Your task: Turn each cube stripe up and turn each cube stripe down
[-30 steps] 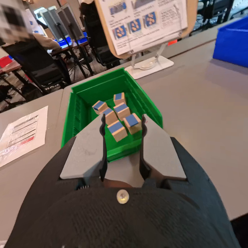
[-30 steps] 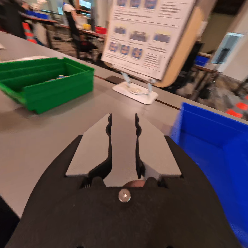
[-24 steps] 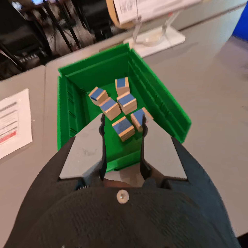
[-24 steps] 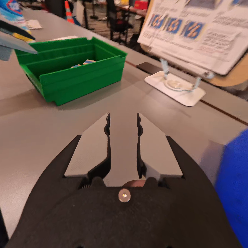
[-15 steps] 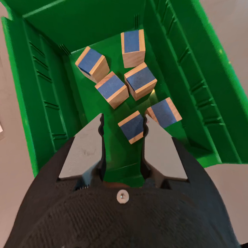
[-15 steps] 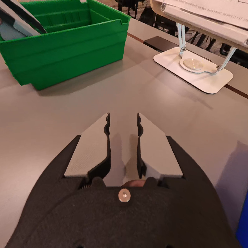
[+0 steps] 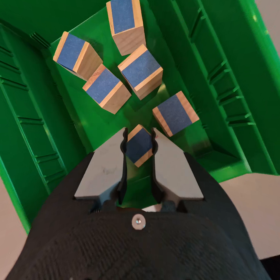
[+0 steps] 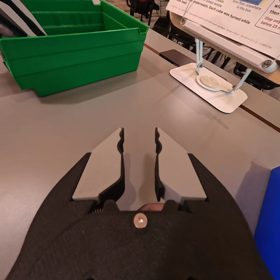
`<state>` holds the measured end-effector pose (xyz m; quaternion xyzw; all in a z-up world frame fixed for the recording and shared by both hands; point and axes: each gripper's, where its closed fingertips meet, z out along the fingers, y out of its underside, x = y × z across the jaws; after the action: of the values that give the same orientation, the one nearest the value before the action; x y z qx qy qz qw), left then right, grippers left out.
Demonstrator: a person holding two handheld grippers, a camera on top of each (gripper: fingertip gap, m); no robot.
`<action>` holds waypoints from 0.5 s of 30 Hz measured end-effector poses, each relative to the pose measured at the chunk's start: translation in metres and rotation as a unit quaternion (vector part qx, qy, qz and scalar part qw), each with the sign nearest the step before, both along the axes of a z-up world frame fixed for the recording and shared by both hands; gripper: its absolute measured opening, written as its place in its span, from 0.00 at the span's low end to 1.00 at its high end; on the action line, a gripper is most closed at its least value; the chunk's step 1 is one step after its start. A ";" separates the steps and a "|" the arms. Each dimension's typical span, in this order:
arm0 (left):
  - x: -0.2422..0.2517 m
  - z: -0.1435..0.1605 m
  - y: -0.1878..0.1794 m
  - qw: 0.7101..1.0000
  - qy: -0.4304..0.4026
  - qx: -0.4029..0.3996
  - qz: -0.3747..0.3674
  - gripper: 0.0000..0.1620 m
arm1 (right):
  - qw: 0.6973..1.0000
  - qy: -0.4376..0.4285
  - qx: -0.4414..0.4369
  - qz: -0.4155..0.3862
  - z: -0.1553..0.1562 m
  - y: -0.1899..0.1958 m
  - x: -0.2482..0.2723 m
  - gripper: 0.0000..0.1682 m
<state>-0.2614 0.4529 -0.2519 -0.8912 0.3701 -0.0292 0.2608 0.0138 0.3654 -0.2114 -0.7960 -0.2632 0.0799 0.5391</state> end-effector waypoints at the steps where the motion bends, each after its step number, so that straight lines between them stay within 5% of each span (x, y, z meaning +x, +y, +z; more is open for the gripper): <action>1: -0.001 0.000 -0.001 1.000 -0.002 0.000 0.004 0.18 | 1.000 -0.006 0.003 -0.001 0.000 0.000 0.000 0.23; 15: -0.014 0.000 -0.010 0.999 -0.004 -0.021 0.043 0.30 | 1.000 -0.022 0.012 -0.001 -0.003 -0.002 -0.007 0.23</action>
<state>-0.2756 0.4424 -0.2521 -0.9112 0.3299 -0.0294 0.2450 0.0064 0.3638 -0.2148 -0.7910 -0.2757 0.0583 0.5430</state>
